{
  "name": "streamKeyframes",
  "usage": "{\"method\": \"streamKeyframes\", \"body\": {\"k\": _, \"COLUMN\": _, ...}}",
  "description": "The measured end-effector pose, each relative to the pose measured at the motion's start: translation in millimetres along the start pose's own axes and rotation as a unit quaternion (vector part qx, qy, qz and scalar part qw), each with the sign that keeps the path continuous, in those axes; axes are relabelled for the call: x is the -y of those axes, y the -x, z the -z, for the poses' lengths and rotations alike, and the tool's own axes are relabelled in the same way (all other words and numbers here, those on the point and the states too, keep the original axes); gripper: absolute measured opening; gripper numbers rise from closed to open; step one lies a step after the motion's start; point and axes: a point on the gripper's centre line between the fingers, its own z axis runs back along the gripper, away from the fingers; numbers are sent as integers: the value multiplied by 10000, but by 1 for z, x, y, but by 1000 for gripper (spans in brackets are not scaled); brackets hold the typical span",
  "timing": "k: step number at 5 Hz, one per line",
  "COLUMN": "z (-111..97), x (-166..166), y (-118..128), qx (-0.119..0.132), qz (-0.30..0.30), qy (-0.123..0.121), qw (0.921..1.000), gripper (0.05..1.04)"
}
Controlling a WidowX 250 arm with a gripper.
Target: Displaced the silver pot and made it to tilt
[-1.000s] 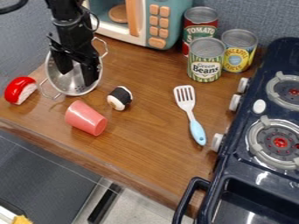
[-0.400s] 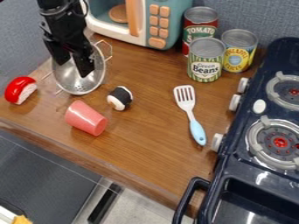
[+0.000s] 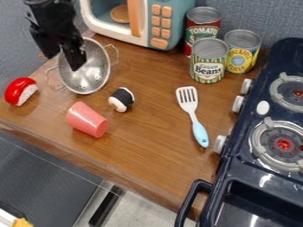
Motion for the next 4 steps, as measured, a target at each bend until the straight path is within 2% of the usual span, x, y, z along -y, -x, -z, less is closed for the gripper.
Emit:
{"method": "streamKeyframes", "body": {"k": 1, "z": -44, "x": 24, "y": 10, "qx": 77, "qz": -147, "qy": -54, "qw": 9998, "gripper": 999}}
{"method": "streamKeyframes", "body": {"k": 2, "z": -48, "x": 39, "y": 15, "qx": -285, "qz": -155, "qy": -47, "qw": 9995, "gripper": 999}}
{"method": "streamKeyframes", "body": {"k": 3, "z": -44, "x": 39, "y": 21, "qx": -577, "qz": -299, "qy": -179, "qw": 9977, "gripper": 999}}
{"method": "streamKeyframes", "body": {"k": 4, "z": -44, "x": 39, "y": 21, "qx": -584, "qz": -314, "qy": -176, "qw": 9976, "gripper": 999}}
